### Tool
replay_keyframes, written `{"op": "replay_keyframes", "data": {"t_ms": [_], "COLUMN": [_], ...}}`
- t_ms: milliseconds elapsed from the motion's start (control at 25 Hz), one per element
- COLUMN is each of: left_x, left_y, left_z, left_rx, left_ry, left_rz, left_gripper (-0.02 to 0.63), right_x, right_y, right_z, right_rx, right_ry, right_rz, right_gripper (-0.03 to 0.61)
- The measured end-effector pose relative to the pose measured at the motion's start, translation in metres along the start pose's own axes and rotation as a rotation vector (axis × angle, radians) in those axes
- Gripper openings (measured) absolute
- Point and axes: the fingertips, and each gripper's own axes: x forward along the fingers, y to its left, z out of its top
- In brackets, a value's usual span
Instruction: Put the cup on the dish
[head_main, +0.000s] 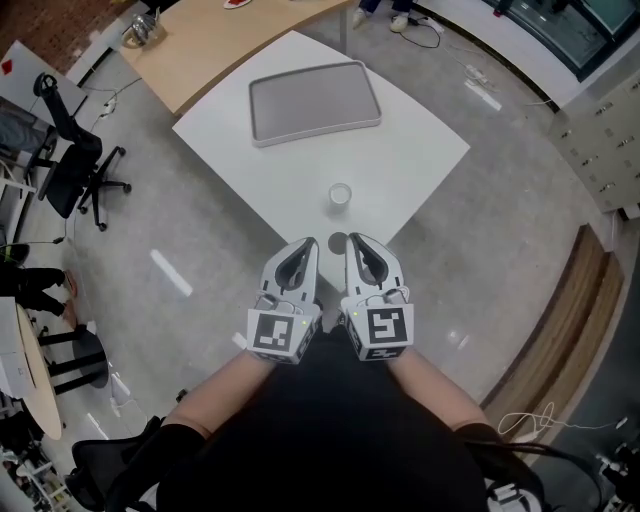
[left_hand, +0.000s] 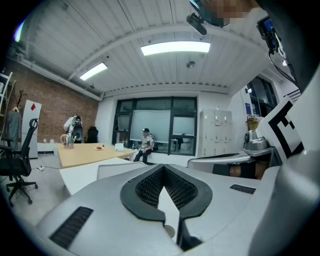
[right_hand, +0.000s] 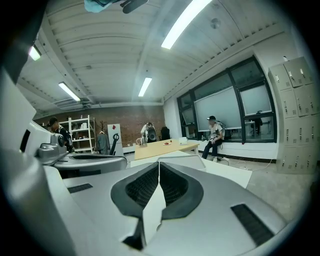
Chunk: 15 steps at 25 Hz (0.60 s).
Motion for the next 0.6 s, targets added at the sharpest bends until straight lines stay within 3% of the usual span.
{"op": "replay_keyframes", "data": {"t_ms": [440,600], "left_x": [0.070,0.090], "left_y": [0.068,0.083], "left_z": [-0.026,-0.041], "left_rx": [-0.042,-0.015], "left_ry": [0.073,0.097], "left_rz": [-0.117,-0.182], "left_gripper": [0.008,0.008], "right_x": [0.088,0.110], "right_y": [-0.005,-0.005], "right_z": [-0.017,-0.027], "right_rx": [0.004,0.004], "right_ry": [0.085,0.116], "right_rz": [-0.083,-0.105], "right_gripper": [0.014,0.014]}}
